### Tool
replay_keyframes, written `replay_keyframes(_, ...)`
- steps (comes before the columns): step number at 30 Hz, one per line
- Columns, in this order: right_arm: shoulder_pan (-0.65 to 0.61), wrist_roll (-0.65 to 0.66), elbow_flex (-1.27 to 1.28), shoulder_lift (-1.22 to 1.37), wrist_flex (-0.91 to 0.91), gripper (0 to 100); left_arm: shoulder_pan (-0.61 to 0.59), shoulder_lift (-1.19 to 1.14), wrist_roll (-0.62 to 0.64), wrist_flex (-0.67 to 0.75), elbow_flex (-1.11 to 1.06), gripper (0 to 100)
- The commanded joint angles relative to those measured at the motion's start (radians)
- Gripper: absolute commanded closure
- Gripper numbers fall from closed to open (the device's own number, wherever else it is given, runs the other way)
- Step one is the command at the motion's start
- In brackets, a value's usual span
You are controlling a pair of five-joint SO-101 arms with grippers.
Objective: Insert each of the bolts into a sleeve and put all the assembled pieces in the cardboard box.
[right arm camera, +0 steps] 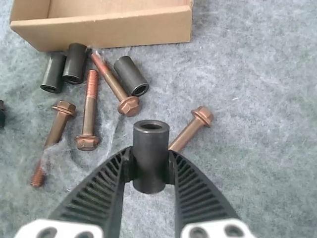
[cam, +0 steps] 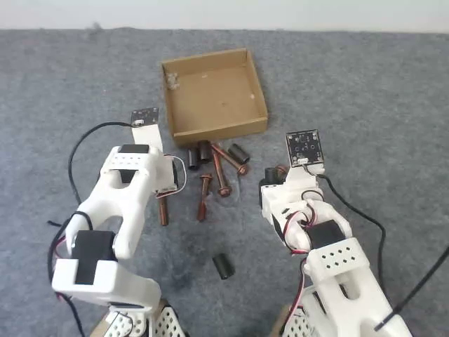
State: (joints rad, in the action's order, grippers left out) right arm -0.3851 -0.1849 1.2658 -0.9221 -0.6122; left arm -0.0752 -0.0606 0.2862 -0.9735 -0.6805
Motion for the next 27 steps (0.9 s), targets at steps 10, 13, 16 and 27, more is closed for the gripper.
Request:
replay_keyframes(10, -0.025, -0.008, 0.008, -0.038, 0.035, 99.1, -0.055, 0.319, 0.005, 0.362, -0.163, 98)
replay_keyframes(13, -0.082, -0.008, 0.031, -0.038, 0.061, 99.1, -0.048, 0.436, 0.008, 0.494, -0.269, 98)
replay_keyframes(16, -0.124, -0.008, 0.06, -0.038, 0.11, 99.1, -0.043, 0.503, 0.008, 0.568, -0.341, 98)
replay_keyframes(27, -0.252, -0.011, 0.249, -0.038, 0.648, 99.1, -0.037, 0.516, 0.008, 0.591, -0.397, 98)
